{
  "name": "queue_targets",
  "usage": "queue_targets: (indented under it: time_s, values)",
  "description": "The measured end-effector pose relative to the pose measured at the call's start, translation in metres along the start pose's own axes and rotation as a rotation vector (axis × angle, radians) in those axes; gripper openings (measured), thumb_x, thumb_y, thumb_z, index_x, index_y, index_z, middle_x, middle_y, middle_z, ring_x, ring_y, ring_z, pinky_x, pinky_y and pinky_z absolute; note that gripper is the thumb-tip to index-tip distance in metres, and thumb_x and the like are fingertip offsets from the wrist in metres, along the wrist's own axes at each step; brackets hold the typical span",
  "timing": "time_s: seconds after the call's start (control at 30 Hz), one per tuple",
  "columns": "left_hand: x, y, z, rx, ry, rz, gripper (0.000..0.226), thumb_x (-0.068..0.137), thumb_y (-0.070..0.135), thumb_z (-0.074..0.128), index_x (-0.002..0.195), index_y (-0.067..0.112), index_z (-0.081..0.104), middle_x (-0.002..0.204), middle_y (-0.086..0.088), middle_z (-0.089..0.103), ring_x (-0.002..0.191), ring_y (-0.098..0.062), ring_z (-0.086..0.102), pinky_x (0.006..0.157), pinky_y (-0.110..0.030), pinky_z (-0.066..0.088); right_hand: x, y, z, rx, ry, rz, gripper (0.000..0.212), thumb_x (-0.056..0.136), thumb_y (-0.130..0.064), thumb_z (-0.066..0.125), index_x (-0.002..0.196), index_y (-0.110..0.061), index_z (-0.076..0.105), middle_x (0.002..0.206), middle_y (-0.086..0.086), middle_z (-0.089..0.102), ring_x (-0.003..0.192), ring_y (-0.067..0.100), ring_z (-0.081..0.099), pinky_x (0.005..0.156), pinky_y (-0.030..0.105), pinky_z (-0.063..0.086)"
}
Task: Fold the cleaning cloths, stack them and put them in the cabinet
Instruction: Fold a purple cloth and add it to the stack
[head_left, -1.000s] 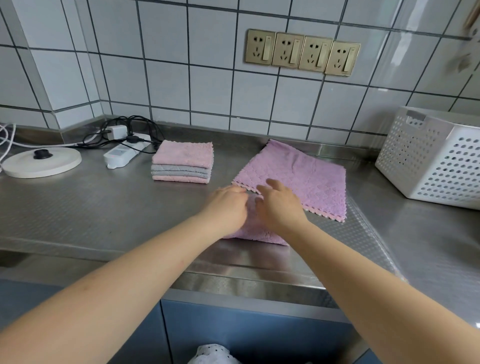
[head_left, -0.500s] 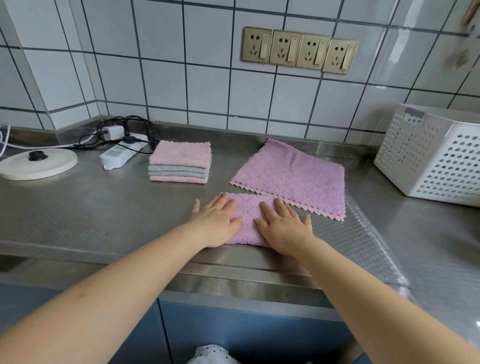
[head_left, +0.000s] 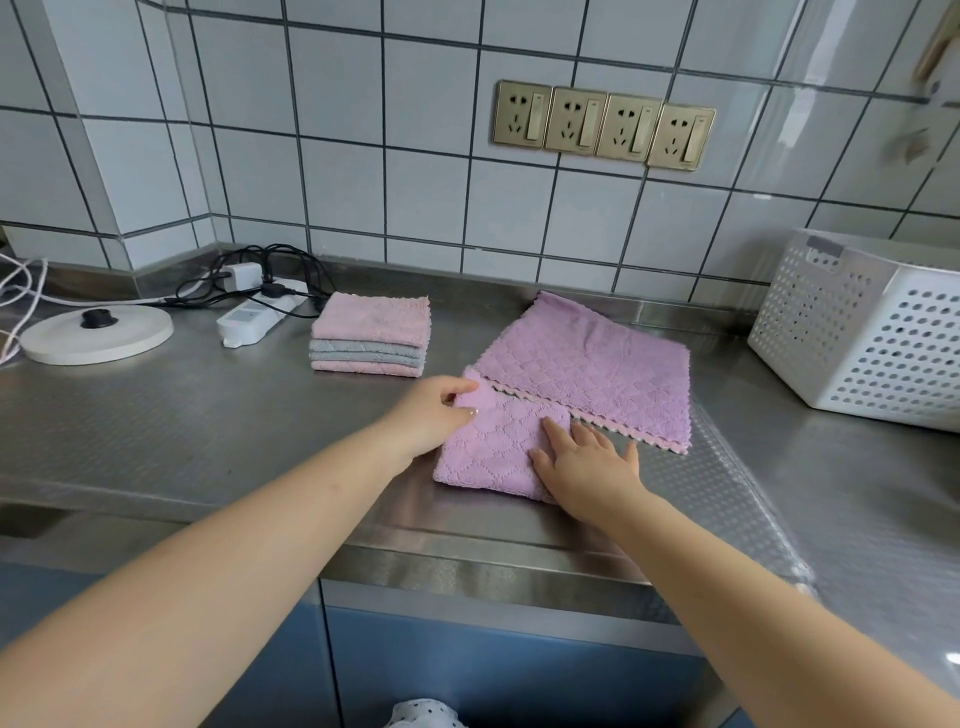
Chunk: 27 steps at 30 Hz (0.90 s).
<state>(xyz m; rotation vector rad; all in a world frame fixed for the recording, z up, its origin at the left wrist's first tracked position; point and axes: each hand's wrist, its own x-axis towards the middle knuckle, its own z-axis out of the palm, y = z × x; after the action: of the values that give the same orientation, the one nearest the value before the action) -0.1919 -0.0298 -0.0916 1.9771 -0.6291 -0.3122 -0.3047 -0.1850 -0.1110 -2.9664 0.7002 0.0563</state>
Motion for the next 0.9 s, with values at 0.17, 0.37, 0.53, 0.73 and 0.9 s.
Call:
queue_targets:
  time_s: [0.17,0.37,0.53,0.73,0.9]
  values:
    - [-0.004,-0.002,0.001,-0.059,-0.17,-0.062,0.044,0.088,0.0,0.057,0.129,0.015,0.055,0.136,-0.004,0.05,0.121,-0.011,0.047,0.101,-0.02,0.034,-0.001,0.0,0.002,0.045,0.07,-0.015,0.056,0.096,-0.051,0.027,0.147,-0.029,0.021,0.15,0.007,0.031,0.138,0.028,0.029,0.114,0.055,0.015]
    - [0.003,0.003,-0.015,-0.269,-0.069,0.096,0.044,0.088,-0.007,0.052,0.119,0.024,0.06,0.132,0.004,0.054,0.116,-0.004,0.049,0.1,-0.016,0.038,0.011,-0.004,-0.016,0.7,0.187,-0.082,0.058,0.09,-0.03,0.057,0.143,-0.029,0.032,0.145,0.002,0.035,0.13,0.019,0.039,0.101,0.029,0.034]
    - [0.018,0.004,-0.048,-0.375,-0.015,0.081,0.042,0.091,-0.004,0.051,0.113,0.031,0.06,0.124,0.002,0.059,0.117,-0.013,0.055,0.106,-0.032,0.04,0.044,-0.02,-0.035,1.249,0.068,-0.088,0.033,0.086,-0.016,0.065,0.105,-0.042,0.061,0.127,0.002,0.054,0.107,0.019,0.058,0.087,0.036,0.05]
    - [0.063,0.001,-0.103,-0.156,0.139,0.054,0.035,0.093,0.013,0.052,0.122,0.032,0.057,0.114,0.01,0.058,0.093,-0.001,0.055,0.073,-0.005,0.042,0.11,-0.071,-0.065,1.344,0.002,-0.171,0.019,0.089,-0.011,0.062,0.101,-0.024,0.067,0.118,-0.001,0.063,0.08,0.009,0.066,0.068,0.024,0.056]
    - [0.1,-0.004,-0.152,0.108,0.232,0.063,0.041,0.093,0.019,0.053,0.133,0.024,0.05,0.142,0.004,0.045,0.126,-0.012,0.043,0.089,-0.017,0.029,0.163,-0.117,-0.075,1.279,0.001,-0.186,0.034,0.088,-0.014,0.064,0.118,-0.027,0.06,0.118,0.002,0.064,0.083,0.017,0.062,0.061,0.025,0.051]
